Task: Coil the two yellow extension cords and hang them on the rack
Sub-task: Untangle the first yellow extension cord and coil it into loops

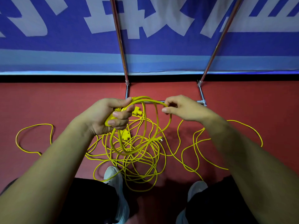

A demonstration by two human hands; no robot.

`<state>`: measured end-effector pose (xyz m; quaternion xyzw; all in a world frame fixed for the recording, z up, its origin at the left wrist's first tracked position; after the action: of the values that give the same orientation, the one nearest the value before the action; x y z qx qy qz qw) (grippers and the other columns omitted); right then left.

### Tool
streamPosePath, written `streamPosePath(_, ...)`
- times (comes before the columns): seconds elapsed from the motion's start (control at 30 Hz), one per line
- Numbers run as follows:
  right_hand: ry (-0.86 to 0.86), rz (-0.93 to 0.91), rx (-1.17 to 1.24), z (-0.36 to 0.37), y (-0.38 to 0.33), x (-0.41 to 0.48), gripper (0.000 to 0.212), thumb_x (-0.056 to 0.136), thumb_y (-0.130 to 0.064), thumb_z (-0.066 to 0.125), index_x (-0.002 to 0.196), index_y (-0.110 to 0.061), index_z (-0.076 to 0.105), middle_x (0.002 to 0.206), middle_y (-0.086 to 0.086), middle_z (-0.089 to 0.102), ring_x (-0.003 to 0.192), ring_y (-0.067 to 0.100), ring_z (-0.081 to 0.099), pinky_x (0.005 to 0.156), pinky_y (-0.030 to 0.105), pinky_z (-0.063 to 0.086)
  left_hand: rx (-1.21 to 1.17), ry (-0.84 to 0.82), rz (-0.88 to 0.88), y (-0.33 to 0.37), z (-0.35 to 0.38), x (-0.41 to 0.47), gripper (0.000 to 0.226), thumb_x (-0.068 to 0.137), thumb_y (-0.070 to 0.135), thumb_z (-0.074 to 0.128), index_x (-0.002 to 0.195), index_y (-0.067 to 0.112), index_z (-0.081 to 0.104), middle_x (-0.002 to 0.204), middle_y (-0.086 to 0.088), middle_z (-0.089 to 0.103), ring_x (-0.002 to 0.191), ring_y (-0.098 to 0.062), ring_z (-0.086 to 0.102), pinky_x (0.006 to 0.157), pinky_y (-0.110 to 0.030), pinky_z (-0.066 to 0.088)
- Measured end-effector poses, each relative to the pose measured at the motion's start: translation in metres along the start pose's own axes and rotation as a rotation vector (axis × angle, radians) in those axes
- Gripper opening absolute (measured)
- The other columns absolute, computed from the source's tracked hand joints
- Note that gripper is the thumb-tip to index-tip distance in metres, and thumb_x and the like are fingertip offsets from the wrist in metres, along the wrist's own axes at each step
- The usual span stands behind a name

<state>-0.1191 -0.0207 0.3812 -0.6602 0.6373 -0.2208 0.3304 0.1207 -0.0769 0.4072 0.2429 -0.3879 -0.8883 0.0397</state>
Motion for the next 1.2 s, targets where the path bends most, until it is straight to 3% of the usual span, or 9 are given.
streamPosePath(0.13,0.119,-0.034,0.088,-0.003,-0.002,0.001,0.020,0.092,-0.025,0.064,0.078,-0.012,0.063,0.068,0.003,0.067,0.061,0.020,0.055,0.062,0.031,0.043,0.155,0.053,0.009,-0.001,0.002,-0.001,0.043,0.072,0.047,0.079,0.082,0.007,0.065,0.044,0.006,0.033,0.028,-0.006,0.029,0.036,-0.019,0.023)
streamPosePath(0.3,0.297,-0.064,0.172,-0.013,-0.009,0.003,0.019,0.091,-0.025,0.066,0.081,-0.010,0.067,0.064,0.008,0.059,0.061,0.008,0.048,0.059,0.026,0.037,0.201,0.017,0.094,0.000,0.005,-0.006,0.034,0.078,0.041,0.075,0.075,0.010,0.060,0.044,0.006,0.033,0.029,-0.006,0.029,0.038,-0.019,0.021)
streamPosePath(0.53,0.136,0.154,-0.054,0.012,0.051,0.006,0.021,0.097,-0.016,0.053,0.085,-0.001,0.061,0.065,-0.007,0.053,0.061,0.010,0.048,0.055,0.021,0.032,-0.067,0.037,0.333,0.021,0.002,-0.017,0.026,0.091,0.030,0.052,0.069,0.016,0.052,0.041,0.011,0.026,0.027,-0.001,0.033,0.039,-0.019,0.035)
streamPosePath(0.6,0.143,0.247,0.019,0.020,0.068,0.006,0.019,0.097,-0.012,0.052,0.081,-0.006,0.061,0.069,-0.008,0.061,0.055,0.002,0.047,0.054,0.018,0.033,-0.081,0.074,0.348,0.022,0.002,-0.019,0.031,0.094,0.029,0.042,0.067,0.016,0.051,0.042,0.010,0.023,0.027,-0.003,0.026,0.038,-0.019,0.032)
streamPosePath(0.7,0.169,0.382,0.154,0.033,0.084,0.004,0.019,0.097,-0.012,0.053,0.079,-0.012,0.055,0.074,-0.001,0.064,0.064,0.014,0.051,0.063,0.029,0.038,-0.112,0.107,0.374,0.023,0.002,-0.018,0.036,0.097,0.029,0.036,0.067,0.016,0.050,0.041,0.010,0.022,0.026,-0.003,0.024,0.037,-0.018,0.029)
streamPosePath(0.8,0.234,0.496,0.681,0.052,0.080,0.001,0.007,0.099,-0.014,0.054,0.095,-0.009,0.050,0.072,0.007,0.053,0.065,0.024,0.060,0.072,0.037,0.052,-0.116,0.168,0.412,0.027,-0.003,-0.020,0.034,0.097,0.031,0.038,0.068,0.017,0.049,0.040,0.011,0.030,0.027,-0.002,0.029,0.037,-0.019,0.029)
streamPosePath(0.9,0.274,0.576,0.796,0.059,0.068,0.001,0.012,0.095,-0.018,0.062,0.095,-0.012,0.052,0.064,0.007,0.047,0.041,0.012,0.040,0.044,0.022,0.035,-0.051,0.289,0.447,0.031,-0.010,-0.023,0.028,0.094,0.032,0.042,0.073,0.016,0.048,0.041,0.010,0.033,0.030,-0.004,0.029,0.041,-0.019,0.026)
streamPosePath(1.03,-0.024,0.426,0.051,0.045,0.035,0.002,0.017,0.085,-0.021,0.073,0.076,-0.007,0.068,0.050,0.002,0.051,0.031,0.004,0.033,0.035,0.015,0.025,0.135,0.453,0.459,0.028,-0.016,-0.017,0.025,0.096,0.025,0.045,0.077,0.009,0.051,0.048,0.000,0.046,0.038,-0.011,0.042,0.041,-0.019,0.033)
streamPosePath(1.2,-0.563,0.146,0.041,0.031,-0.041,-0.019,0.014,0.088,-0.022,0.071,0.087,-0.009,0.074,0.048,-0.008,0.051,0.039,0.003,0.037,0.039,0.017,0.029,0.308,0.443,0.247,0.009,-0.006,-0.002,0.024,0.099,0.025,0.048,0.082,0.007,0.053,0.066,-0.016,0.070,0.060,-0.025,0.071,0.051,-0.024,0.055)
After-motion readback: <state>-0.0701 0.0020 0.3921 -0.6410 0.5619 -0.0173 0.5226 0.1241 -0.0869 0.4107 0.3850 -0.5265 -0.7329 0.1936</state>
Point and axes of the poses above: each hand's wrist, its own x-axis towards the middle knuckle, its own z-axis out of the palm, y = z × x, the point moved 3 cm from there along x, towards the middle knuckle
